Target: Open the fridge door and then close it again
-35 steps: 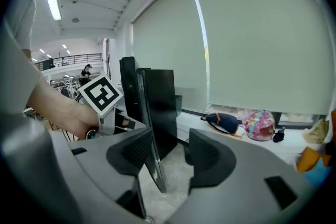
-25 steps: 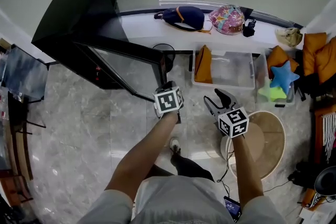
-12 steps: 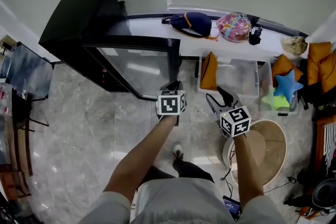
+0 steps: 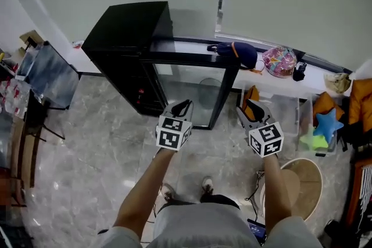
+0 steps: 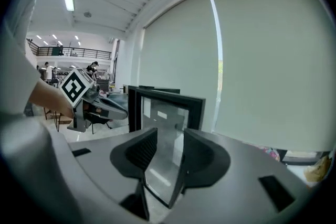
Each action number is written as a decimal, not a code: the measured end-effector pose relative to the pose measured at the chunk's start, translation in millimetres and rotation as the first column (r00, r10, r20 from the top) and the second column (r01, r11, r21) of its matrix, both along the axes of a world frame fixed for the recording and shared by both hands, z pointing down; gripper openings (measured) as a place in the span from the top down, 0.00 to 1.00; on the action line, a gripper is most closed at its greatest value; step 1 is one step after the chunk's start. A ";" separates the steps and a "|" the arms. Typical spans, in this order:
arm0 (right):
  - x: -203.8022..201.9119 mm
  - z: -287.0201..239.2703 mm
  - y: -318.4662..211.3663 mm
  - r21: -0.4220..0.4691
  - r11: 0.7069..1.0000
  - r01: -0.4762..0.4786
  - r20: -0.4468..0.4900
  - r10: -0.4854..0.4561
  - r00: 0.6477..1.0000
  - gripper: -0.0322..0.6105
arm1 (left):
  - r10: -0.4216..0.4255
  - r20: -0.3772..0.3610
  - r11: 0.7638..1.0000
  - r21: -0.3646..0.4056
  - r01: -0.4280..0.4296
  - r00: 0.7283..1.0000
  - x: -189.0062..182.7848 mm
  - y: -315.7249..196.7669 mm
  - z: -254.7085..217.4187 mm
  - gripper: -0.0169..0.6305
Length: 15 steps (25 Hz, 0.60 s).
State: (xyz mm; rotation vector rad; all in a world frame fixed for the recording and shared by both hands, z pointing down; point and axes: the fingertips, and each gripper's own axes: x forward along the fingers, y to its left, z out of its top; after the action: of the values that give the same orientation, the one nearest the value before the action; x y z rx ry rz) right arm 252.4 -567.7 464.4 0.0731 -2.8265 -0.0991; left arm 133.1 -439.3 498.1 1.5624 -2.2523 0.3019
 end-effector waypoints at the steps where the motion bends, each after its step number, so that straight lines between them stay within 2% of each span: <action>1: -8.9 -12.6 10.3 0.016 1.000 0.008 0.017 -0.009 1.000 0.72 | -0.010 0.023 1.000 0.011 0.010 1.000 -9.9 17.3 -12.5 0.94; 9: -55.5 -109.8 78.4 0.108 0.993 0.051 0.149 -0.067 0.987 0.77 | -0.109 0.178 0.988 0.132 0.086 0.978 -65.5 136.4 -119.0 0.94; 15: -64.0 -155.6 115.4 0.172 0.984 0.046 0.216 -0.084 0.973 0.77 | -0.212 0.261 0.962 0.227 0.154 0.942 -78.1 203.5 -176.3 0.94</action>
State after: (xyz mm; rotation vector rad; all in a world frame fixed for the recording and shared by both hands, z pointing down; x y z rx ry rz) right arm 188.3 -452.3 308.9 0.0296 -3.0389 -0.3634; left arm 55.0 -235.8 321.7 1.4666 -2.7082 0.2630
